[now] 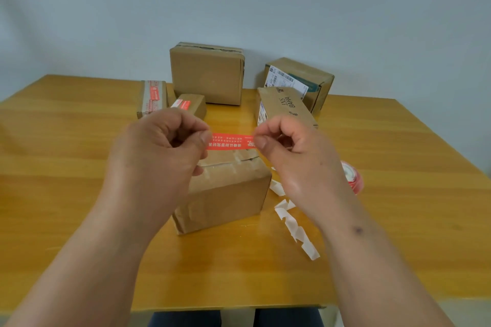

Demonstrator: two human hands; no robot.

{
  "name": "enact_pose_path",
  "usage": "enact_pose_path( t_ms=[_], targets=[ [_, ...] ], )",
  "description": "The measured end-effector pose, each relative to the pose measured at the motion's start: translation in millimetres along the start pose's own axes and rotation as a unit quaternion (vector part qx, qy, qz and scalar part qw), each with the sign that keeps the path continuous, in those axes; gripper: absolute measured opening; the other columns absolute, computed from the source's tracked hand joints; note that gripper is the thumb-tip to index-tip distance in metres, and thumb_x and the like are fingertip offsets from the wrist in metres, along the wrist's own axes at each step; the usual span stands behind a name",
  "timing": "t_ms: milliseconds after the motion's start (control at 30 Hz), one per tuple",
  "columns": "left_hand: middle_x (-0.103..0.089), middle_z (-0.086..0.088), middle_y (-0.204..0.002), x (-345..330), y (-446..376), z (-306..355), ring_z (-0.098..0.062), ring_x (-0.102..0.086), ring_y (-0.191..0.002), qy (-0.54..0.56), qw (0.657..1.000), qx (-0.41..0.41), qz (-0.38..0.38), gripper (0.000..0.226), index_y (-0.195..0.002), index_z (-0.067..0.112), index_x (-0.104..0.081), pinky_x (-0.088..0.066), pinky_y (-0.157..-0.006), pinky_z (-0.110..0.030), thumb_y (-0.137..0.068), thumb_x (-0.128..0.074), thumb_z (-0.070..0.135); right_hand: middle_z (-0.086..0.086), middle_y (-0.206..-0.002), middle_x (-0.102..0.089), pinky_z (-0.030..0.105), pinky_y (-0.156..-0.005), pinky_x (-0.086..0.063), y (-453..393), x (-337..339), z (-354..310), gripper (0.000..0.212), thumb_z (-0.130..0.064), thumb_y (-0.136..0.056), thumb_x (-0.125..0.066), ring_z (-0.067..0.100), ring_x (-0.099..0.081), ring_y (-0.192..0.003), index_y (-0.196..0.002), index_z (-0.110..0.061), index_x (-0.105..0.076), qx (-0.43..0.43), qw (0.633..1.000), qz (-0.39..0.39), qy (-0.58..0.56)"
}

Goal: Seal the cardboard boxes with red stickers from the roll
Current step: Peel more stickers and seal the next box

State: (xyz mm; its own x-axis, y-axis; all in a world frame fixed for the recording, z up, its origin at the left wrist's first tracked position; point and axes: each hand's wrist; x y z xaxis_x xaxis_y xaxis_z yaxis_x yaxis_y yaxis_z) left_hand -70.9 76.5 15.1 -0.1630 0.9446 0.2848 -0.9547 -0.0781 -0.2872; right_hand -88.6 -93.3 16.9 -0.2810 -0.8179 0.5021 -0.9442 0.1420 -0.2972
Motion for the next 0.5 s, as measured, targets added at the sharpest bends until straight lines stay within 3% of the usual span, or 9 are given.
enact_pose_path(
  t_ms=[133, 267, 400, 500],
  targets=[
    [-0.063, 0.0, -0.072, 10, -10, 0, -0.008, -0.064, -0.054, -0.039, 0.998, 0.039, -0.01, 0.014, -0.081, 0.028, -0.06, -0.06, -0.057, -0.044, -0.093, -0.06, 0.021, -0.018, -0.077, -0.062, 0.015, -0.065, -0.045, -11, -11, -7, 0.014, -0.024, -0.093, -0.059, 0.0, -0.056, -0.078, -0.087, -0.034, -0.066, 0.037, 0.999, -0.026, 0.008],
    [-0.058, 0.0, -0.072, 13, -14, 0, -0.008, -0.061, -0.042, -0.065, 0.995, 0.069, -0.03, 0.015, -0.079, 0.027, -0.058, -0.058, -0.05, -0.035, -0.094, -0.058, 0.027, -0.024, -0.082, -0.062, 0.008, -0.07, -0.042, -19, -18, -9, 0.017, -0.022, -0.094, -0.057, -0.01, -0.053, -0.089, -0.091, -0.035, -0.068, 0.039, 0.999, -0.029, 0.014],
    [-0.057, 0.005, -0.067, 17, -19, -11, -0.012, -0.057, -0.049, -0.07, 0.996, 0.047, -0.041, 0.015, -0.076, 0.026, -0.063, -0.045, -0.043, -0.016, -0.092, -0.063, 0.024, -0.024, -0.08, -0.061, 0.001, -0.064, -0.04, -23, -21, -5, 0.016, -0.025, -0.094, -0.057, -0.015, -0.051, -0.086, -0.093, -0.037, -0.067, 0.017, 0.997, -0.06, 0.041],
    [-0.06, 0.008, -0.06, 17, -22, -20, -0.008, -0.055, -0.054, -0.083, 0.993, 0.052, -0.064, 0.009, -0.081, 0.028, -0.068, -0.045, -0.05, -0.021, -0.089, -0.067, 0.023, -0.02, -0.08, -0.06, 0.005, -0.061, -0.042, -27, -22, 1, 0.013, -0.028, -0.093, -0.058, -0.007, -0.055, -0.08, -0.097, -0.038, -0.066, -0.006, 0.994, -0.072, 0.077]
  ],
)
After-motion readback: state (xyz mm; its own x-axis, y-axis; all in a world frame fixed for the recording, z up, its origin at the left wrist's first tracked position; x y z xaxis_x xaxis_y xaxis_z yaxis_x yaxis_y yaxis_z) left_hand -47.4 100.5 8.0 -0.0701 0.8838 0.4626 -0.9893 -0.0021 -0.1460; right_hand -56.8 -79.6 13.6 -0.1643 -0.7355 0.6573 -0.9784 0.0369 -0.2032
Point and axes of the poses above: each hand's wrist, its own y-axis away from the middle knuckle, its own x-axis out of the back of the hand, z = x × y
